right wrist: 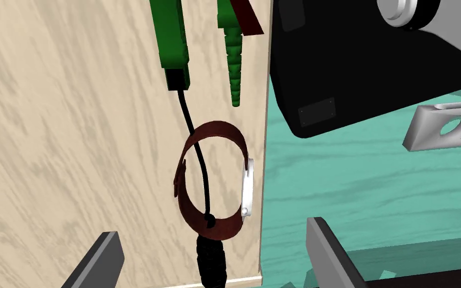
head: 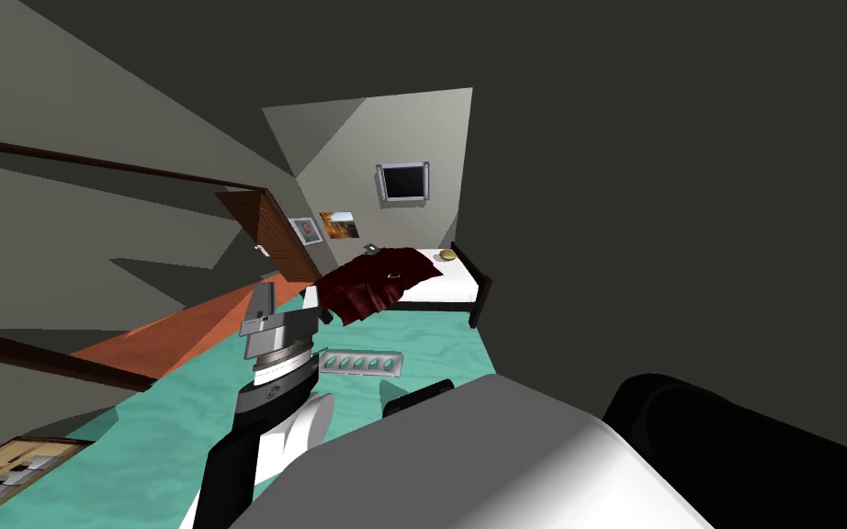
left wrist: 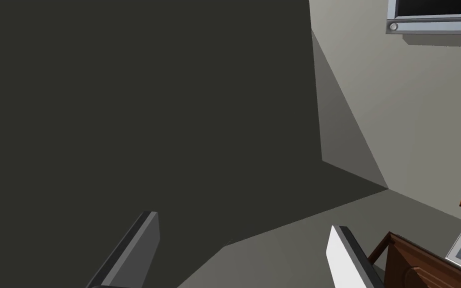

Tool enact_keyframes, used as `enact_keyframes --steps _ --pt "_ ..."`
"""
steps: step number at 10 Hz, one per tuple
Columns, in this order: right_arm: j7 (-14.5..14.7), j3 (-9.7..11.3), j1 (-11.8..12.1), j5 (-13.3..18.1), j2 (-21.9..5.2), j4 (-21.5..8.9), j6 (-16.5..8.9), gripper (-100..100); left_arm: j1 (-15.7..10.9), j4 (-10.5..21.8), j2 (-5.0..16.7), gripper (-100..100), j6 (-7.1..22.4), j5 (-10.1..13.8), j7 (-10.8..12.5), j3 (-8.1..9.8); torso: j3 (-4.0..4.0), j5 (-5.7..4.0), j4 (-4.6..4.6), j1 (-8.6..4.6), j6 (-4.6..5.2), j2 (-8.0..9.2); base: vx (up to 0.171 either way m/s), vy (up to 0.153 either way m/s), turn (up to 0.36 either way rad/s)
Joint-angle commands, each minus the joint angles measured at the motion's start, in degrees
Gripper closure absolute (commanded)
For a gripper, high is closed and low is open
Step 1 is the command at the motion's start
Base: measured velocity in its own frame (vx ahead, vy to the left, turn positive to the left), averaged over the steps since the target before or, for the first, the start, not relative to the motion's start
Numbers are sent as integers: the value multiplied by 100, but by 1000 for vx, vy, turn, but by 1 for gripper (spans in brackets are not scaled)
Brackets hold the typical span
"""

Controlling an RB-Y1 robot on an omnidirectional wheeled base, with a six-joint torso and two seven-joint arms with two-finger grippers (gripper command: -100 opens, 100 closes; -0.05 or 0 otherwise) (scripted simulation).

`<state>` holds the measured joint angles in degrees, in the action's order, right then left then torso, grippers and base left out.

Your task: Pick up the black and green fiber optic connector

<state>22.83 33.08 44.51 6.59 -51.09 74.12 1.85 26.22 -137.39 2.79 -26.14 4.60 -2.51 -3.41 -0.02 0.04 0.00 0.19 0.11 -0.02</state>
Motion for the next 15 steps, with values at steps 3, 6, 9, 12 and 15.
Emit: enact_keyframes --steps 3,6,9,12,15 --pt "95 181 81 154 143 -311 -26 -100 0 0 0 0 0 0 0 0 1 1 1 6 -1 2 -7 2 161" --pt "103 228 -86 210 385 -579 -38 -100 0 0 0 0 0 0 0 0 1 1 1 -2 1 2 -7 -4 28" --pt "99 270 -291 270 674 -884 -48 -100 1 0 0 0 0 0 0 0 0 2 0 6 2 -1 -4 5 14" --pt "88 282 -270 247 602 -810 -65 100 1 0 0 0 0 0 0 0 -1 2 0 5 2 -2 0 0 0" --pt "87 283 -270 246 606 -808 -64 100 1 0 0 0 0 0 0 0 -2 4 -1 4 2 -2 0 0 0"
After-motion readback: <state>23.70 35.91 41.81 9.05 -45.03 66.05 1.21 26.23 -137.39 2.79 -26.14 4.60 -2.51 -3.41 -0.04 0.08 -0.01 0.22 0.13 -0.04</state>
